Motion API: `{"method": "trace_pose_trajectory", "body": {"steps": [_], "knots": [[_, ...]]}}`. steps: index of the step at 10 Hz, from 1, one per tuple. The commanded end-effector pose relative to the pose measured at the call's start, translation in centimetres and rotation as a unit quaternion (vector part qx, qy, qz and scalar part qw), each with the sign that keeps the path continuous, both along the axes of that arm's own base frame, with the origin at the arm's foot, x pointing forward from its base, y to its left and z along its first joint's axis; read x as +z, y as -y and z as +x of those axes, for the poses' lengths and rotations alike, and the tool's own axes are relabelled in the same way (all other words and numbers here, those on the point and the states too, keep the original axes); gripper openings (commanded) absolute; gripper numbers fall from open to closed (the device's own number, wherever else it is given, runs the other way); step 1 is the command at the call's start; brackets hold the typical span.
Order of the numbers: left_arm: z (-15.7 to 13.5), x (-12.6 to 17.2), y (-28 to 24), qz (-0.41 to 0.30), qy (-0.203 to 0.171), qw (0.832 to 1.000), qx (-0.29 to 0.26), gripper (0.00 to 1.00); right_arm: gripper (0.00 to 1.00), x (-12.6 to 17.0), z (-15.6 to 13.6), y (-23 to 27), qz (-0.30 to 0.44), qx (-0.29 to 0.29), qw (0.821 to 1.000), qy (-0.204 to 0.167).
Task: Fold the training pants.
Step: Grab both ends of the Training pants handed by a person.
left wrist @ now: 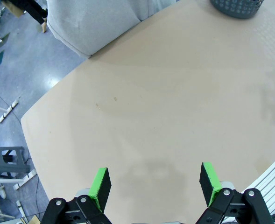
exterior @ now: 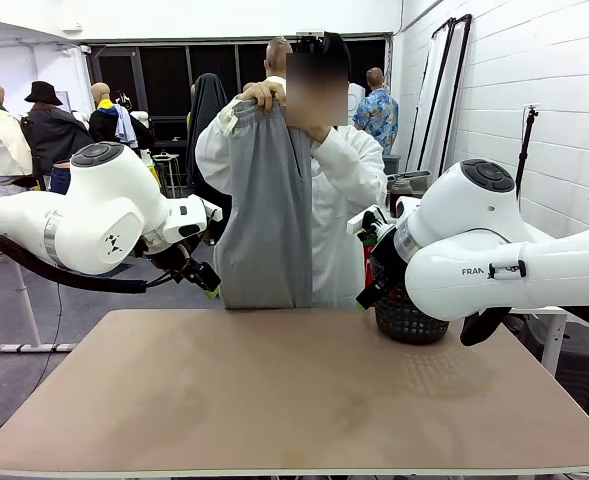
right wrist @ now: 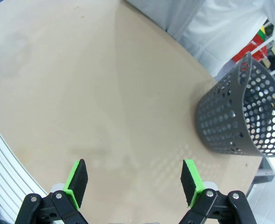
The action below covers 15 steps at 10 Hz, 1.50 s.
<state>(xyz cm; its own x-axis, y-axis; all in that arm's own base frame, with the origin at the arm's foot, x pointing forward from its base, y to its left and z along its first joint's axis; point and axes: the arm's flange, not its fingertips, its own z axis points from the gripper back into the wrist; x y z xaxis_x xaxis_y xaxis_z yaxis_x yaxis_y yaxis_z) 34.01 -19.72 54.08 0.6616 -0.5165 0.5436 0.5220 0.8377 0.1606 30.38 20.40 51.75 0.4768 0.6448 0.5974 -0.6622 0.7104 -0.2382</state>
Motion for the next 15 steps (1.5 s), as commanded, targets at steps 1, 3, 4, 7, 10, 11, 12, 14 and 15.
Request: {"method": "trace_pose_trajectory", "body": {"steps": [1, 3, 4, 7, 10, 11, 12, 14, 15], "knots": [[-0.02, 0.0, 0.03, 0.001, 0.0, 1.0, -0.002, 1.0, 1.0, 0.0, 0.02, 0.02, -0.001, 0.001, 1.0, 0.001], [-0.02, 0.0, 0.03, 0.001, 0.0, 1.0, -0.002, 1.0, 1.0, 0.0, 0.02, 0.02, -0.001, 0.001, 1.0, 0.001], [-0.02, 0.0, 0.03, 0.001, 0.0, 1.0, -0.002, 1.0, 1.0, 0.0, 0.02, 0.02, -0.001, 0.001, 1.0, 0.001], [-0.02, 0.0, 0.03, 0.001, 0.0, 1.0, -0.002, 1.0, 1.0, 0.0, 0.02, 0.02, -0.001, 0.001, 1.0, 0.001], [-0.02, 0.0, 0.03, 0.001, 0.0, 1.0, -0.002, 1.0, 1.0, 0.0, 0.02, 0.02, -0.001, 0.001, 1.0, 0.001], [-0.02, 0.0, 0.03, 0.001, 0.0, 1.0, -0.002, 1.0, 1.0, 0.0, 0.02, 0.02, -0.001, 0.001, 1.0, 0.001], [-0.02, 0.0, 0.03, 0.001, 0.0, 1.0, -0.002, 1.0, 1.0, 0.0, 0.02, 0.02, -0.001, 0.001, 1.0, 0.001], [-0.02, 0.0, 0.03, 0.001, 0.0, 1.0, -0.002, 1.0, 1.0, 0.0, 0.02, 0.02, -0.001, 0.001, 1.0, 0.001], [-0.02, 0.0, 0.03, 0.001, 0.0, 1.0, -0.002, 1.0, 1.0, 0.0, 0.02, 0.02, -0.001, 0.001, 1.0, 0.001]]}}
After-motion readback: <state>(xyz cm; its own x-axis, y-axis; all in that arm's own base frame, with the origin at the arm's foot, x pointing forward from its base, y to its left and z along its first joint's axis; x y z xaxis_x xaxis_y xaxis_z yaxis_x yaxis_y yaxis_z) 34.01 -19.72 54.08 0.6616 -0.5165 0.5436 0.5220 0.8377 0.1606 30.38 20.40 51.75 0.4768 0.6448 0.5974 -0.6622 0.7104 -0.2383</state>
